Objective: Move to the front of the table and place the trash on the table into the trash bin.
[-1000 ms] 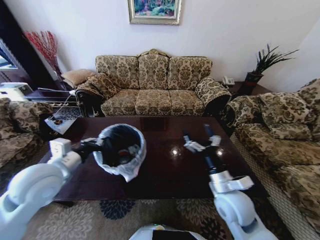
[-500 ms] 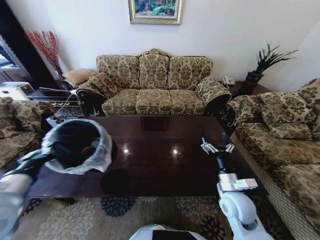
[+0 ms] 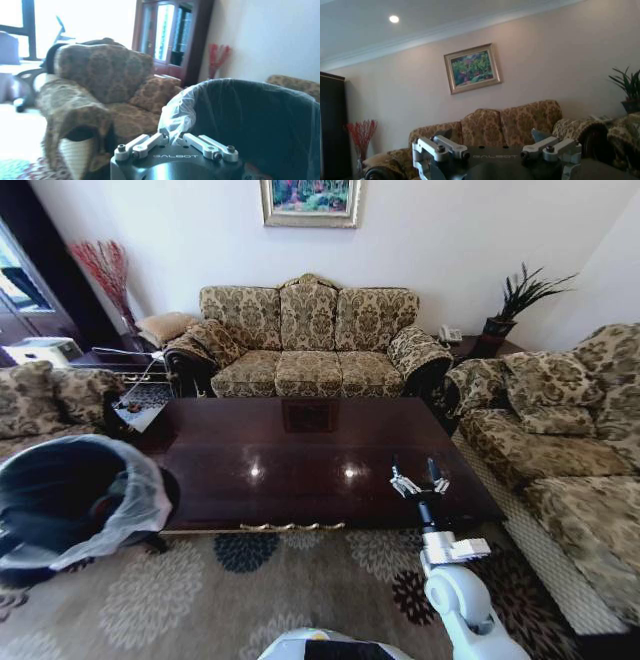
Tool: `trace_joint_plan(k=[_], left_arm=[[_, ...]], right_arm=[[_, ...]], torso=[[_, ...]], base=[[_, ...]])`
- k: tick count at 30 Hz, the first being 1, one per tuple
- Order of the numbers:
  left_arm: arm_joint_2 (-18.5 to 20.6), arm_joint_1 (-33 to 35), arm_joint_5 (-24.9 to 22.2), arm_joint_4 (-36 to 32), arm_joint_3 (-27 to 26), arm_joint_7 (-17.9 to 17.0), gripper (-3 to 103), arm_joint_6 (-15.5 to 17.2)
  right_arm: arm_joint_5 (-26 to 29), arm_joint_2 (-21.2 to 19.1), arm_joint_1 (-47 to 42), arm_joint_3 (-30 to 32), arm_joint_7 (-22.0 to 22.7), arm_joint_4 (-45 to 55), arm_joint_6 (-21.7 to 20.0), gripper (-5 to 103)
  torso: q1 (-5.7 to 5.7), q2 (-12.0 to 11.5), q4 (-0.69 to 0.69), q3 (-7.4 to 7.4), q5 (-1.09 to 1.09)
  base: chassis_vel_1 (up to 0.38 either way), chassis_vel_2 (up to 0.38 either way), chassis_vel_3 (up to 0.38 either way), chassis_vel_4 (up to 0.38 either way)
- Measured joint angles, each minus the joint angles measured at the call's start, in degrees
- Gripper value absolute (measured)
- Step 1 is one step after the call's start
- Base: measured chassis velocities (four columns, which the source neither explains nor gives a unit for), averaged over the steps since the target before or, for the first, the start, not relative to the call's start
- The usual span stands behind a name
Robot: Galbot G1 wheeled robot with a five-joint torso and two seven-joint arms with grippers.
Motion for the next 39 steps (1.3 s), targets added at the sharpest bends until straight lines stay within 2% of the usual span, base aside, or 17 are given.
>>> trace_joint_plan(k=[2,3,6,8,12,18,20,21,22,24,29,30,32,35,36,39], left_arm=[[-0.5,-0.1,-0.1,0.6,-0.4,-0.4,2,-0.5],[-1.3,-0.4,-0.2,2.0,-0.9,-1.2,2,-1.3],[-2.3,-0.7,-0.3,4.1,-1.4,-2.3,2,-2.5],[-3.4,-0.9,-0.4,7.9,-1.6,-3.6,2,-4.6],[-4.1,-1.6,-0.2,13.7,-1.5,-5.1,2,-6.5],[-3.9,-2.6,2.9,21.4,0.1,-5.7,2,-9.4],[-3.2,-3.3,6.9,27.9,2.9,-5.6,2,-12.1],[-2.7,-3.8,8.3,31.1,4.5,-5.2,2,-13.2],[-2.7,-3.8,8.3,31.1,4.5,-5.2,2,-13.2],[-1.8,-4.3,9.7,35.7,6.9,-4.2,2,-14.7],[1.9,-6.0,9.5,46.5,12.5,-1.6,2,-15.9],[1.9,-6.0,9.5,46.5,12.5,-1.6,2,-15.9],[4.7,-7.0,9.4,53.4,16.0,-0.8,2,-17.3],[5.9,-7.4,8.9,56.2,17.5,-0.3,2,-18.2],[7.3,-8.0,8.5,60.4,19.4,0.3,2,-20.4],[9.3,-9.1,6.0,66.7,21.9,1.2,2,-23.3]], right_arm=[[0.0,0.0,0.0,-0.4,0.1,-0.1,0.0,100],[0.0,-0.1,-0.1,-0.8,0.2,-0.1,0.0,100],[0.0,-0.4,-0.4,-1.2,0.2,-0.2,0.2,100],[0.1,-0.8,-0.6,-1.3,0.3,-0.7,0.9,100],[0.6,-0.8,-0.8,-1.1,0.4,-1.3,1.4,100],[0.7,-0.6,-0.8,-1.0,0.3,-2.3,1.6,100],[0.4,-0.3,-0.8,-1.0,0.2,-3.2,2.3,100],[0.0,-0.1,-0.9,-1.0,0.2,-3.6,2.5,100],[0.0,-0.1,-0.9,-1.0,0.2,-3.6,2.5,100],[-0.7,-0.1,-1.1,-0.8,0.1,-4.5,2.9,100],[-1.7,-0.5,-2.0,0.3,-0.6,-5.8,3.4,100],[-1.7,-0.5,-2.0,0.3,-0.6,-5.8,3.4,100],[-1.8,-0.3,-3.1,1.0,-0.7,-5.7,3.4,100],[-1.8,-0.3,-3.6,1.2,-0.7,-5.4,3.4,100],[-1.7,-0.3,-4.3,1.7,-0.7,-5.0,3.4,100],[-1.1,-0.8,-5.3,2.4,-0.8,-4.6,3.7,100]], torso=[[0.00,0.0,0.00,0.00,-0.02],[-0.04,0.0,0.00,-0.03,-0.15],[-0.05,0.0,-0.01,-0.04,-0.13],[-0.03,0.0,0.00,-0.01,-0.02],[0.11,0.0,-0.03,0.05,-0.13],[0.09,0.0,-0.02,0.03,-0.07],[-0.01,0.0,0.04,-0.01,-0.10],[-0.02,0.0,0.02,-0.01,-0.10],[-0.02,0.0,0.02,-0.01,-0.10],[-0.01,0.0,-0.01,-0.01,-0.10],[0.04,0.0,-0.03,0.01,-0.09],[0.04,0.0,-0.03,0.01,-0.09],[0.03,0.0,-0.02,0.01,-0.09],[0.03,0.0,-0.02,0.00,-0.08],[0.02,0.0,-0.02,0.00,-0.10],[0.03,0.0,0.01,0.01,-0.09]], base=[[0.268,-0.272,-0.195,0.270],[0.120,-0.222,-0.195,0.176],[0.086,-0.118,-0.117,0.100],[0.034,-0.016,-0.039,0.031],[-0.035,0.016,0.027,-0.016],[-0.027,0.018,0.030,-0.015],[0.000,0.000,0.000,0.000],[0.000,0.000,0.000,0.000],[0.000,0.000,0.000,0.000],[0.000,0.000,0.000,0.000],[0.000,0.000,0.000,0.000],[0.000,0.000,0.000,0.000],[0.000,0.000,0.000,0.000],[0.000,0.000,0.000,0.000],[0.000,0.000,0.000,0.000],[0.000,0.000,0.000,0.000]])
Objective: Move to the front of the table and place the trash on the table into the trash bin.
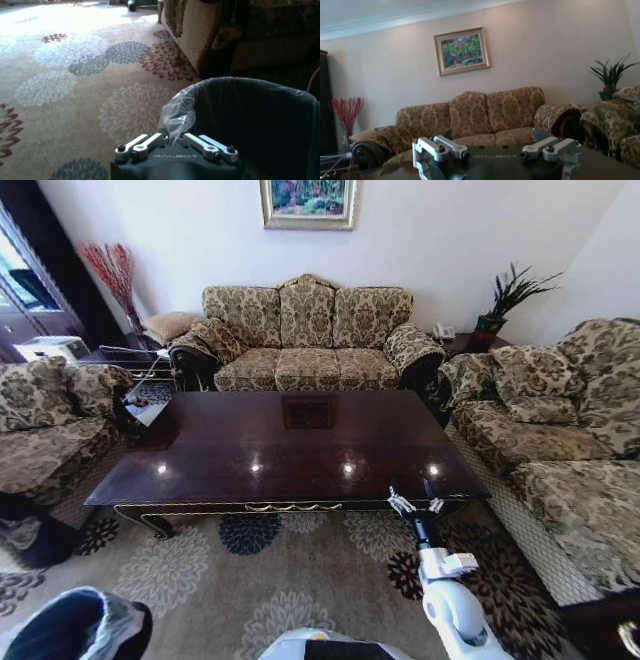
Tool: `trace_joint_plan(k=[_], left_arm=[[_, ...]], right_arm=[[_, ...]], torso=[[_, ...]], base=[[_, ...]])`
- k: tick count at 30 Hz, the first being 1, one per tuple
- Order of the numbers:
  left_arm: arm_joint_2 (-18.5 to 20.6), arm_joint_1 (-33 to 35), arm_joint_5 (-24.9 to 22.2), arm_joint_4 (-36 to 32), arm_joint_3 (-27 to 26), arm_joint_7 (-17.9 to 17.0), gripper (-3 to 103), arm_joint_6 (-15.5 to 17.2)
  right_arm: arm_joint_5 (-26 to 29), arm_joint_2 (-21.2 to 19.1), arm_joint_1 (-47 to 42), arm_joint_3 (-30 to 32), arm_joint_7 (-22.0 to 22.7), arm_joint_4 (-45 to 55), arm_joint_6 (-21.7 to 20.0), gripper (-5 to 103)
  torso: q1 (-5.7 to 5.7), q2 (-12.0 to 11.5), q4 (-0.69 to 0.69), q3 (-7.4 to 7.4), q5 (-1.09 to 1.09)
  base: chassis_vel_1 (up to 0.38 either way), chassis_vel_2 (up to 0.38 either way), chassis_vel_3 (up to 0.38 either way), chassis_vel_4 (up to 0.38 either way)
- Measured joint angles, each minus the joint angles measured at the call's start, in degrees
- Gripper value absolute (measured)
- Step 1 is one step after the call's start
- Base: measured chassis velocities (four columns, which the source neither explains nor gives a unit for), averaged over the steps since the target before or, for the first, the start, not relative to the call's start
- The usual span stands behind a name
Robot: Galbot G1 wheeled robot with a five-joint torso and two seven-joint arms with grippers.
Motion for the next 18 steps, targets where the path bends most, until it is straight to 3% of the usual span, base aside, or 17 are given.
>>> trace_joint_plan(k=[9,18], left_arm=[[3.0,-1.4,-3.8,6.7,2.2,1.5,2,-1.1],[3.9,-4.0,-3.2,14.1,4.5,3.0,2,-2.9]], right_arm=[[-0.4,0.2,-1.1,1.3,0.2,0.4,0.5,100],[-0.7,1.7,-2.4,1.5,0.6,1.9,1.2,100]], torso=[[0.00,0.0,-0.02,0.00,0.03],[0.00,0.0,-0.01,0.00,-0.04]], base=[[0.036,0.027,-0.036,-0.034],[0.114,0.109,-0.106,-0.116]])
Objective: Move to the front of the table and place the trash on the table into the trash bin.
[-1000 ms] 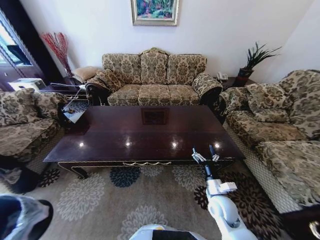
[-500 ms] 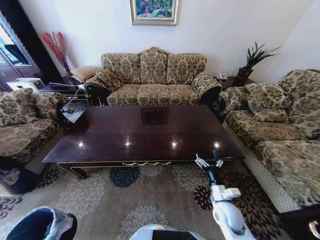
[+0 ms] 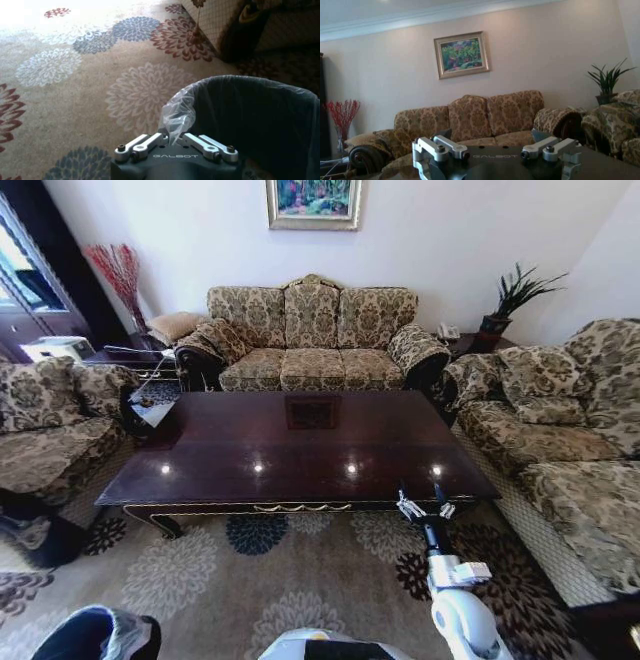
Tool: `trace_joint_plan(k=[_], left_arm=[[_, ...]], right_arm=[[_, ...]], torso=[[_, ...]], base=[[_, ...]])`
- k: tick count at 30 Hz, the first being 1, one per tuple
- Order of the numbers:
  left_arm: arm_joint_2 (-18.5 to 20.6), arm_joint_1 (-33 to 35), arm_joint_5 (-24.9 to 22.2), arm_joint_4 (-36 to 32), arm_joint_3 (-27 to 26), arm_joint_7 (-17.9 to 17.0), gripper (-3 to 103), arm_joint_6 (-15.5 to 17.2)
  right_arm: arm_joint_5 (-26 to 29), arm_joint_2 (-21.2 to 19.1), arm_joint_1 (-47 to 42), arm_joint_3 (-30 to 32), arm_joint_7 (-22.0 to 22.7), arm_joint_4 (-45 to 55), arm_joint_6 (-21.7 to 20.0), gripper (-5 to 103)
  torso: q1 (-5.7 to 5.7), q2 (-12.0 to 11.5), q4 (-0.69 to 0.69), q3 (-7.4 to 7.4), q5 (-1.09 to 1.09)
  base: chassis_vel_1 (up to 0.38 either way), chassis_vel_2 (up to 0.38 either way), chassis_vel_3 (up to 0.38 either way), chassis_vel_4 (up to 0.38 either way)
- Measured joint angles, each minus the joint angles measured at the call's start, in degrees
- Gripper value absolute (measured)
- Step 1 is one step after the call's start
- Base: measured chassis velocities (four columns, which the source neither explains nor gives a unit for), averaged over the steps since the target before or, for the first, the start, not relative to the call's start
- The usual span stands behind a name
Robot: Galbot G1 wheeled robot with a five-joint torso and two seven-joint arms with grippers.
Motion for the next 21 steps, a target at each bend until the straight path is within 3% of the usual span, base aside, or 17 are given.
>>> trace_joint_plan(k=[2,4,8,15,21], left_arm=[[0.3,-0.6,-0.1,1.6,0.3,0.7,2,-0.7],[2.2,-4.3,-0.6,10.6,2.2,5.5,2,-4.9],[3.2,-6.9,-0.7,15.9,3.7,9.4,2,-7.3],[3.5,-9.6,-1.0,17.6,5.7,11.8,2,-9.4],[2.8,-10.4,0.6,16.7,7.1,11.2,2,-10.5]], right_arm=[[0.0,0.0,-0.1,0.0,0.0,0.0,0.2,100],[-0.5,0.3,-0.9,0.6,-0.1,0.3,0.4,100],[-0.8,0.4,-1.9,1.9,-1.1,0.8,-0.1,100],[-1.2,-0.2,-2.4,2.2,-1.5,1.7,-1.1,100],[-1.9,0.3,-1.9,2.0,-0.9,2.9,-2.1,100]], torso=[[0.00,0.0,0.00,0.00,0.00],[0.00,0.0,-0.01,0.00,0.08],[0.00,0.0,-0.01,0.00,0.02],[0.00,0.0,-0.02,0.00,0.05],[0.00,0.0,-0.01,0.00,0.03]], base=[[0.050,0.054,-0.047,-0.072],[0.000,0.000,0.000,0.000],[0.000,0.000,0.000,0.000],[0.000,0.000,0.000,0.000],[0.021,0.017,-0.013,-0.024]])
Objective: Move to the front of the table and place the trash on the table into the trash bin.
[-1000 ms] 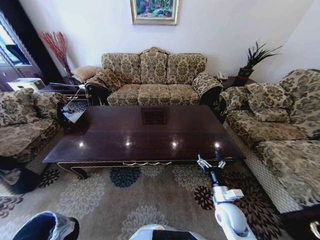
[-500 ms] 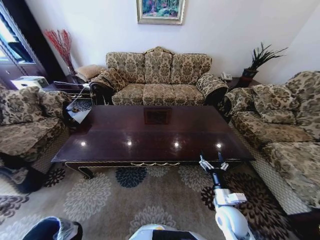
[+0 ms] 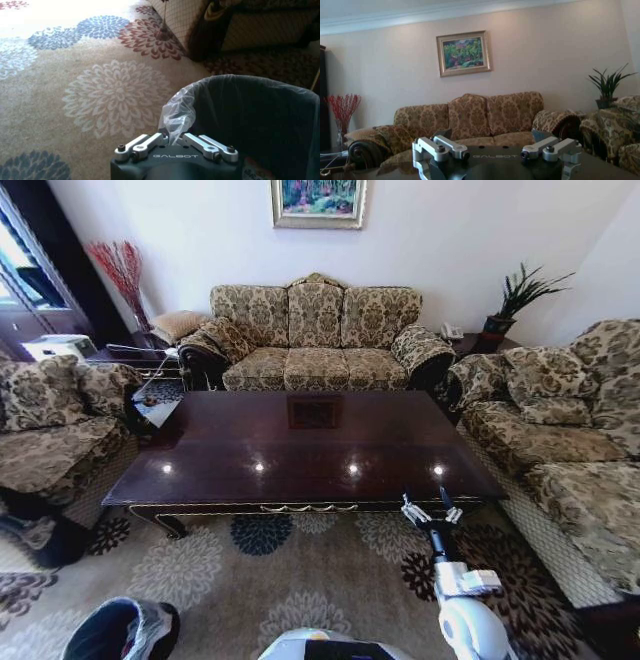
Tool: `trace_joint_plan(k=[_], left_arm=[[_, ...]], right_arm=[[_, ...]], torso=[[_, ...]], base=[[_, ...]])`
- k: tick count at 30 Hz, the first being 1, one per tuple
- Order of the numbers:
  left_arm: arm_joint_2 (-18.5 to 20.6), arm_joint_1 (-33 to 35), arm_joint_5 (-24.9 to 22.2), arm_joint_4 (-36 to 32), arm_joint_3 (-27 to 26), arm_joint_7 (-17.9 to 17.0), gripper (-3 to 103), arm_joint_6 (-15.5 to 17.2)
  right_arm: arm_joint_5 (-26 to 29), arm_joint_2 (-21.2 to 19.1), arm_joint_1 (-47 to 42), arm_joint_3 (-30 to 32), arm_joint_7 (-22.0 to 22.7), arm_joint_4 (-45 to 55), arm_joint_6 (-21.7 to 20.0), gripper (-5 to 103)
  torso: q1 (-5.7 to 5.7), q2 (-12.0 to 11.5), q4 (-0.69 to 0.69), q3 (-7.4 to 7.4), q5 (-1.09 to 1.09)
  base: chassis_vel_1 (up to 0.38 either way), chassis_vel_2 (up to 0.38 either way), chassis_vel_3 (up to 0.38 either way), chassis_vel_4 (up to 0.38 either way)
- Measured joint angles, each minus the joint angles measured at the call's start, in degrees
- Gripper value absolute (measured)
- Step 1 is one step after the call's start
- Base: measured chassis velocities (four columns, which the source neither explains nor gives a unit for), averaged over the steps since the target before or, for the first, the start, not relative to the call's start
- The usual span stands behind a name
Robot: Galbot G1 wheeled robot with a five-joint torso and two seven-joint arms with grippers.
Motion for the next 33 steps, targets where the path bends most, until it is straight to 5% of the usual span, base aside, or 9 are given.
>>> trace_joint_plan(k=[14,21,33], left_arm=[[1.6,-0.3,3.8,3.7,0.1,-4.1,2,1.0],[1.9,-1.6,2.1,6.1,0.1,-3.1,2,1.5],[1.4,-5.7,0.6,12.2,0.2,-1.2,2,0.8]], right_arm=[[0.6,1.9,0.0,-0.6,0.7,0.8,0.8,100],[0.5,3.2,-1.0,-0.4,0.2,1.3,1.5,100],[0.9,4.4,-0.4,0.3,0.0,2.8,0.8,100]], torso=[[0.00,0.0,0.04,0.00,-0.06],[0.00,0.0,0.01,0.00,0.09],[0.00,0.0,0.02,0.00,0.00]], base=[[0.153,0.142,-0.156,-0.139],[0.007,0.009,-0.007,-0.013],[-0.019,-0.015,0.017,0.011]])
